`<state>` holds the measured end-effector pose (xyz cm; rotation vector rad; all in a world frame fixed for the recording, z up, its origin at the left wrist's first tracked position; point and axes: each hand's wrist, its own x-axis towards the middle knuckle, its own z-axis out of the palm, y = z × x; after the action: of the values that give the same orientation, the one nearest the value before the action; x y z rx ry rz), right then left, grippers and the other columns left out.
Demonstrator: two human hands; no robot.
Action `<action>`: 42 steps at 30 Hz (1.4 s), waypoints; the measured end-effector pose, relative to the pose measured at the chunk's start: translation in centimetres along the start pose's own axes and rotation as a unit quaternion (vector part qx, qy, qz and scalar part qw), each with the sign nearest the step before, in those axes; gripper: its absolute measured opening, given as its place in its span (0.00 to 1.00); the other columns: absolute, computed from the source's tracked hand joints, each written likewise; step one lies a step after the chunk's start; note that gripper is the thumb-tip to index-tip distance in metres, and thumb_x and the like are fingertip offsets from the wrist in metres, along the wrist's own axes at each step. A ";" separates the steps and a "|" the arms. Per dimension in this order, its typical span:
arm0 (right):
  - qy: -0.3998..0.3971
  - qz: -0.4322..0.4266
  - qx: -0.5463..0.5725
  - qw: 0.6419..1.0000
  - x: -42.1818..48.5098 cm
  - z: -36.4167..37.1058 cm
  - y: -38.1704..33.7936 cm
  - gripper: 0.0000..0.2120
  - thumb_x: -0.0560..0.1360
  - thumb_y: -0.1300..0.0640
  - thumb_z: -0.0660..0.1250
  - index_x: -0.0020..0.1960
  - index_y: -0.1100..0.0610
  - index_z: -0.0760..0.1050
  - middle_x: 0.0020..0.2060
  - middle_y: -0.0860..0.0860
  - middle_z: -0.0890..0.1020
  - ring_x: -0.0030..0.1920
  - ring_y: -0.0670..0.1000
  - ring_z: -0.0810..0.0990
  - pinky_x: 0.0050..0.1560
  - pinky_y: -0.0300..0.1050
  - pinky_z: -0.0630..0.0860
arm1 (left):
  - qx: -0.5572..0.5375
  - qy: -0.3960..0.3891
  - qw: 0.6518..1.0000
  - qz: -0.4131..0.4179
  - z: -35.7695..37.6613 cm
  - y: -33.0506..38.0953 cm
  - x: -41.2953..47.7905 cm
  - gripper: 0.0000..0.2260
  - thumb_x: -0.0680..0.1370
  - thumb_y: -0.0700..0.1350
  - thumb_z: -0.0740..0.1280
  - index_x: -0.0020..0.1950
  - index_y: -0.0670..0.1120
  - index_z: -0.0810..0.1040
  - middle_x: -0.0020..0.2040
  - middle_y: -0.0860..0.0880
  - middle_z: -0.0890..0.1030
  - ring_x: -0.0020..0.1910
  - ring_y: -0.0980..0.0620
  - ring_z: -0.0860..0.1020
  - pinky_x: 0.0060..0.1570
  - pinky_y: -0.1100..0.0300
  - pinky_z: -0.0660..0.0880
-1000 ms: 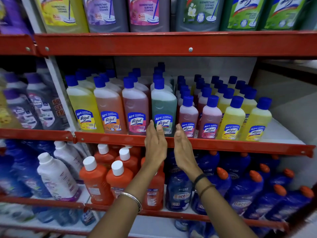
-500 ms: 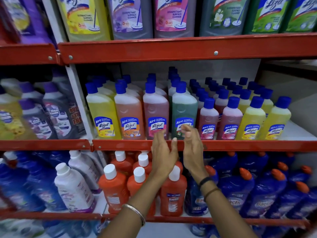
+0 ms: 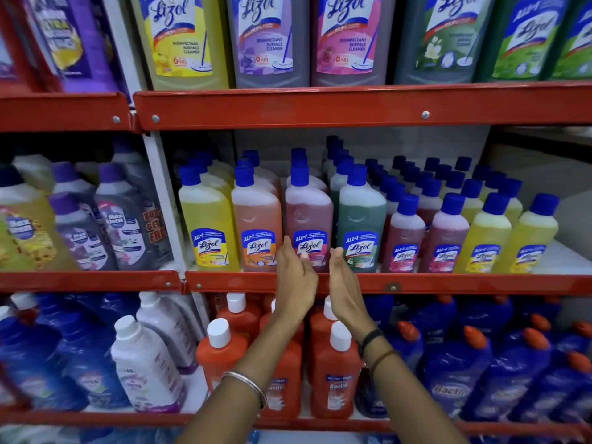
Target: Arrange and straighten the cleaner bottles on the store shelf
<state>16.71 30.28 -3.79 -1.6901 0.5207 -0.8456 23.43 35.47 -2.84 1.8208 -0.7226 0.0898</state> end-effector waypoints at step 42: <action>-0.147 0.022 -0.012 0.989 -0.9 15.8 -3.1 0.45 0.67 0.29 0.39 0.76 0.55 0.49 0.78 0.50 0.51 0.77 0.45 0.49 0.78 0.46 0.45 | 0.016 0.108 0.994 0.015 -13.1 -9.5 4.1 0.24 0.79 0.38 0.53 0.75 0.46 0.51 0.74 0.41 0.60 0.72 0.46 0.60 0.69 0.58 0.56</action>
<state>27.88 41.88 -2.99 -1.7801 0.3648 -0.5481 35.36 47.14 -4.17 1.7977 -0.5987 0.3153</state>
